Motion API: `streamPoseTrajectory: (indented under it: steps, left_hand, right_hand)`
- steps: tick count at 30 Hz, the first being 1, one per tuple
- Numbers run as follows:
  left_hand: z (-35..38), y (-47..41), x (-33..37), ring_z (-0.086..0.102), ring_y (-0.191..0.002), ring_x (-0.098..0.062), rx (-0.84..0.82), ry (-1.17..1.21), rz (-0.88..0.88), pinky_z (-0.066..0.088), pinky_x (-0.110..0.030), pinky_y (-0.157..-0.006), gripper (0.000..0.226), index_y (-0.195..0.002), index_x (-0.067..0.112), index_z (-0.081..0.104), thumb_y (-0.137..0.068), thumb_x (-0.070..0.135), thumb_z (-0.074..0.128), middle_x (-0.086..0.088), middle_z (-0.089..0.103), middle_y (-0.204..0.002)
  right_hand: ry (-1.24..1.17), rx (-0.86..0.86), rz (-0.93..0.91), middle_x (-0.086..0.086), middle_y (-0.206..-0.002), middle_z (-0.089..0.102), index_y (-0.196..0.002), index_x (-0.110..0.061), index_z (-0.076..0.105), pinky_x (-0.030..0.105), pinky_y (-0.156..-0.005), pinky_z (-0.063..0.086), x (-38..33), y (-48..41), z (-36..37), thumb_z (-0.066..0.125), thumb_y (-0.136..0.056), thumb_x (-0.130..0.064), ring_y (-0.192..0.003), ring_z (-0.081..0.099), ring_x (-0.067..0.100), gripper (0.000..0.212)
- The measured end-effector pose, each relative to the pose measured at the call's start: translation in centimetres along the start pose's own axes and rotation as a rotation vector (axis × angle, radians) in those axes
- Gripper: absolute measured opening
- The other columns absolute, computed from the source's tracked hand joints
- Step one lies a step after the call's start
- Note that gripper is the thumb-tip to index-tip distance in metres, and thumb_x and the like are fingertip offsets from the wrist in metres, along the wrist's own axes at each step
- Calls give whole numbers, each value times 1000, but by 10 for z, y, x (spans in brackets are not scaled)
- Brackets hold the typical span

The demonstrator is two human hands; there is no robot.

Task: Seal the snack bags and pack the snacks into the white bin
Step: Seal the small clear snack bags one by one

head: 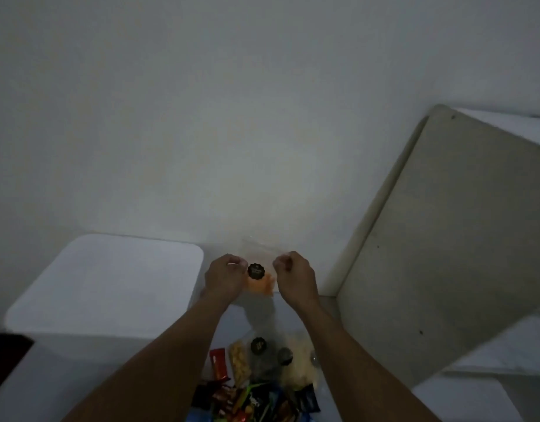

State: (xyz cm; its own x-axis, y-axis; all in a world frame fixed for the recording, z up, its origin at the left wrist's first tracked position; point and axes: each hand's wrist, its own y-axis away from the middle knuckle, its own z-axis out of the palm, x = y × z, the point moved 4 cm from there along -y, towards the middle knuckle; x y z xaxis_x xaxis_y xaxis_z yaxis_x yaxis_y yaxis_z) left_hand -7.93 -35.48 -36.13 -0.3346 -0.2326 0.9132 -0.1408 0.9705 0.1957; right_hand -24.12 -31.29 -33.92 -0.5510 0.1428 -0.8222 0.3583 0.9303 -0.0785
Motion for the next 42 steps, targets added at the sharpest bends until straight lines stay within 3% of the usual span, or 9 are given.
streamPoseTrajectory:
  steps: [6, 11, 21, 25, 29, 32, 36, 39, 42]
  left_hand:
    - [31, -33, -59, 65, -97, -26, 154, -57, -146, 52, -34, -87, 10, -93, 18, 72, -88, 24, 65, -4, 74, -101]
    - [45, -59, -88, 65, -97, -30, 234, -68, -228, 52, -32, -84, 12, -96, 18, 74, -91, 22, 64, -8, 74, -103]
    - [63, -90, -118, 65, -101, -33, 236, -123, -295, 49, -30, -81, 20, -102, 15, 76, -93, 18, 57, -11, 72, -111]
    - [64, -91, -120, 64, -105, -32, 215, -115, -283, 45, -27, -78, 21, -106, 13, 75, -93, 18, 58, -11, 71, -114]
    - [63, -93, -123, 64, -106, -30, 199, -66, -284, 49, -29, -87, 22, -110, 12, 72, -92, 20, 63, -9, 71, -116]
    - [60, -90, -121, 62, -111, -32, 189, -77, -287, 48, -32, -91, 30, -119, 10, 67, -90, 19, 66, -13, 67, -121]
    - [59, -70, -118, 59, -114, -35, 99, -234, -268, 46, -32, -89, 33, -124, 8, 62, -94, 22, 59, -17, 63, -126]
    - [69, -52, -124, 58, -113, -31, -116, -369, -189, 45, -30, -84, 28, -121, 12, 64, -96, 19, 54, -13, 62, -125]
    - [82, -32, -138, 57, -117, -27, -343, -425, -131, 46, -33, -102, 28, -118, 18, 66, -91, 14, 58, -8, 60, -132]
  right_hand:
    - [-2, -90, 182, 2, -89, 62, -102, -13, 60, 22, -54, 39, 57, -30, 60, 50, -100, -21, -81, 60, 20, 13]
    - [-51, -97, 278, 0, -94, 60, -99, -16, 58, 26, -72, 44, 90, -45, 96, 55, -99, -25, -89, 60, 20, 10]
    - [-49, -85, 355, 7, -106, 71, -107, -11, 71, 21, -73, 40, 122, -59, 128, 48, -101, -19, -87, 58, 14, 26]
    - [-46, -91, 346, 9, -118, 70, -119, -7, 68, 22, -83, 44, 120, -63, 126, 49, -100, -22, -107, 64, 23, 31]
    - [-35, -126, 344, 11, -139, 57, -138, -6, 55, 27, -104, 39, 114, -61, 121, 49, -101, -22, -128, 53, 25, 41]
    - [-15, -131, 312, 12, -138, 58, -137, -4, 54, 26, -102, 39, 109, -60, 110, 50, -100, -19, -127, 53, 25, 40]
    - [31, -199, 284, 12, -138, 58, -138, -5, 54, 23, -98, 39, 108, -48, 94, 57, -97, -21, -125, 55, 23, 44]
    - [191, -300, 225, 10, -143, 53, -141, -7, 50, 22, -99, 37, 114, -31, 83, 60, -95, -22, -129, 51, 22, 50]
    - [380, -391, 200, 12, -142, 51, -141, -8, 46, 30, -101, 42, 122, -10, 74, 60, -93, -22, -128, 50, 27, 52]
